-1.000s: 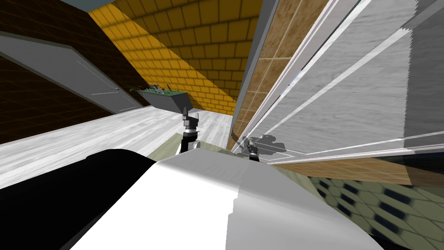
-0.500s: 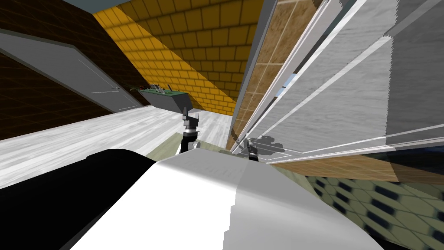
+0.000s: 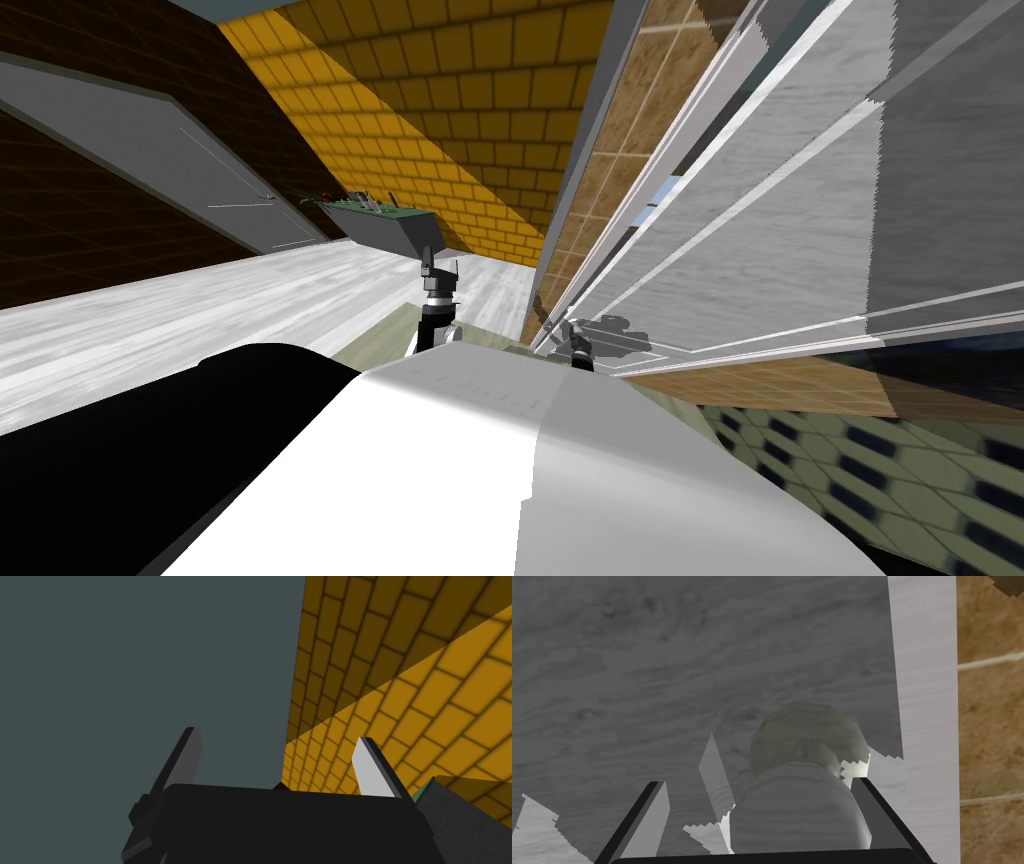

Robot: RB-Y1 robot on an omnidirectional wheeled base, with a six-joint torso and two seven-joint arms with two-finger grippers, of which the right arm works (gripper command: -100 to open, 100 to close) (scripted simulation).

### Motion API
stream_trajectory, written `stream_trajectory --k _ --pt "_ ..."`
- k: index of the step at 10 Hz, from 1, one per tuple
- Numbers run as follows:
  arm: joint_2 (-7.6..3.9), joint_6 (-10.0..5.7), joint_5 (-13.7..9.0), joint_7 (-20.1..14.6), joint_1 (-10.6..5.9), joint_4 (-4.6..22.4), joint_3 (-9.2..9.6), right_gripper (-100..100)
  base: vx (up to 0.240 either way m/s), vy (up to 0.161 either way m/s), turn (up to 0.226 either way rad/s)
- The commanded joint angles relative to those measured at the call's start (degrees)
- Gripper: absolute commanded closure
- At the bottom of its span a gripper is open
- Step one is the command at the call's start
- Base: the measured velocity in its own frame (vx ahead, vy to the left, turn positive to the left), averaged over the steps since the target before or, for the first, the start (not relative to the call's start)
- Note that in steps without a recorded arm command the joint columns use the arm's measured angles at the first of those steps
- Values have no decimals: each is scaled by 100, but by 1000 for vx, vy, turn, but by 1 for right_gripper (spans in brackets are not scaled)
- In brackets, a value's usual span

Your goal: Push the door open

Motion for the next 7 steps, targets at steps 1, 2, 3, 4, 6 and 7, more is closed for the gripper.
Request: stream_trajectory --k 1,2,3,4,6,7 --pt "-197 102 -193 -35 129 36 -179 100 -26 -11 22" --pt "-197 102 -193 -35 129 36 -179 100 -8 18 2" --pt "-197 102 -193 -35 129 36 -179 100 3 15 -51" --pt "-197 102 -193 -35 129 36 -179 100 0 0 0" --pt "-197 102 -193 -35 129 36 -179 100 -5 -6 10" --pt "-197 102 -193 -35 129 36 -179 100 8 1 24"
